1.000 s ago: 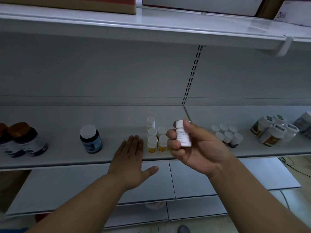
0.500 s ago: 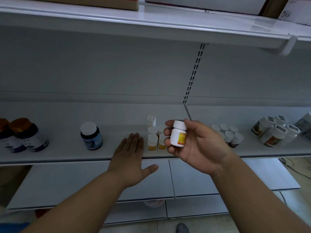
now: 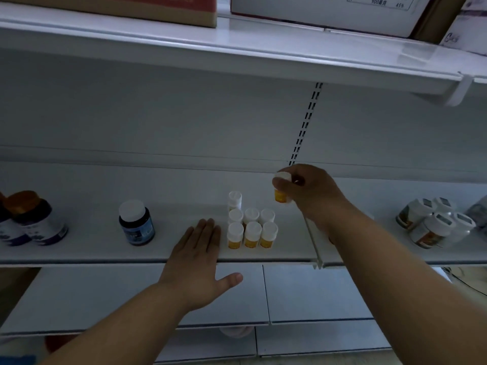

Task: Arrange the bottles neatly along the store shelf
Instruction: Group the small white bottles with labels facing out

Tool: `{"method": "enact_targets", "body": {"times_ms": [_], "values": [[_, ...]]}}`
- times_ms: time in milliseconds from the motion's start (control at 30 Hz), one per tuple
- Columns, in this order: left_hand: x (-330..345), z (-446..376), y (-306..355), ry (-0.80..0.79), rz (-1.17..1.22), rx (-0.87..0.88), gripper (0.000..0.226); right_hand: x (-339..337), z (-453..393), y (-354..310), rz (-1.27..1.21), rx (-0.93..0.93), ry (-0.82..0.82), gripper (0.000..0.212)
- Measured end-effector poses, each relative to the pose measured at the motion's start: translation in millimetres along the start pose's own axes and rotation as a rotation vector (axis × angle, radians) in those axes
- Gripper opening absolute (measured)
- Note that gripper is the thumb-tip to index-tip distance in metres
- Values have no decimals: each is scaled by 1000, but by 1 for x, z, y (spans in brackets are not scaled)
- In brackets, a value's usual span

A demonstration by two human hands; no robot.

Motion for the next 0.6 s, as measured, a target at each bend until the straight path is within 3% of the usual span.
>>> {"method": "enact_targets", "body": {"times_ms": [233,600], "values": [[0,1,0,-3,-2,3,118,23,-51,13,487,-132,-157,16],[4,-1,-3,-16,16,24,118,44,-59,35,483,-31,-342,27]]}}
Point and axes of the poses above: each hand's wrist, its own z-axis away from the middle knuckle, its own x-axis out of the palm, y = z × x, the point moved 1 cm from there along -z, towards the middle knuckle, and after that the axes turned 4 degrees about z, right-handed, at the moved point
